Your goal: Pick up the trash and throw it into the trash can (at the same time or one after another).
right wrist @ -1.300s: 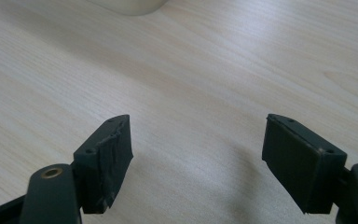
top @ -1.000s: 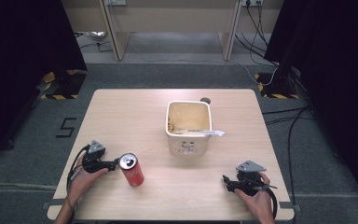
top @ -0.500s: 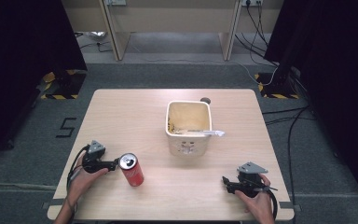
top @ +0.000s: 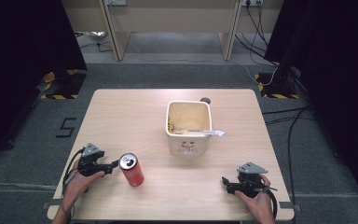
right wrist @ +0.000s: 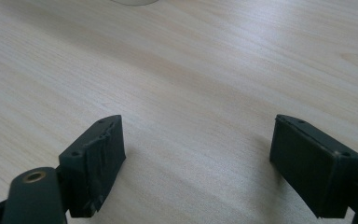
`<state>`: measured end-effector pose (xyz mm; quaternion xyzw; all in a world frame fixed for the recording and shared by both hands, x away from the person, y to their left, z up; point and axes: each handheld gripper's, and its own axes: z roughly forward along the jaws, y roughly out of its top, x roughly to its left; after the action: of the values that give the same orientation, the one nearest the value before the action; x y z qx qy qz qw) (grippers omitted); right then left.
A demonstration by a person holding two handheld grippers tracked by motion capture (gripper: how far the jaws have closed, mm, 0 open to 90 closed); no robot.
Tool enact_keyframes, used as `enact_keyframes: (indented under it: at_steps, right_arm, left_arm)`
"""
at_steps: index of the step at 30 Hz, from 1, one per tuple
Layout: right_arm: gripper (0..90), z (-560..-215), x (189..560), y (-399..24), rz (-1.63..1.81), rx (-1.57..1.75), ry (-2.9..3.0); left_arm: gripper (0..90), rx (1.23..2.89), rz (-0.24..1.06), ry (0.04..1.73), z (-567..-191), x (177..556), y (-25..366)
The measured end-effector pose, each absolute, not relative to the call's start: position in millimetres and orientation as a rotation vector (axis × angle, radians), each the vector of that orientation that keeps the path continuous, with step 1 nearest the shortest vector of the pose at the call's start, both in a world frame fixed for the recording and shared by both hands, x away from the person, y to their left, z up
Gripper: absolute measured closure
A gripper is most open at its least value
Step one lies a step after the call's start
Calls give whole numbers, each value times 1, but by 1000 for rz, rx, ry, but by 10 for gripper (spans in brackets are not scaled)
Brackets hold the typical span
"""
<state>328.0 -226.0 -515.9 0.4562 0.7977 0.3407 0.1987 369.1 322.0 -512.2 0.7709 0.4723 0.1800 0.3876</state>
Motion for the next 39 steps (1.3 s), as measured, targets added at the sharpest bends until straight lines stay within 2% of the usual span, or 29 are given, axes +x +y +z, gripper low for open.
enact_keyframes:
  at_steps: [22, 39]
  right_arm:
    - [173, -516, 328, -226, 952, 1274, 2233]
    - [169, -516, 329, -226, 954, 1270, 2236]
  left_arm:
    - [163, 1936, 374, 1015, -484, 296, 308]
    - [156, 1948, 351, 898, -466, 286, 284]
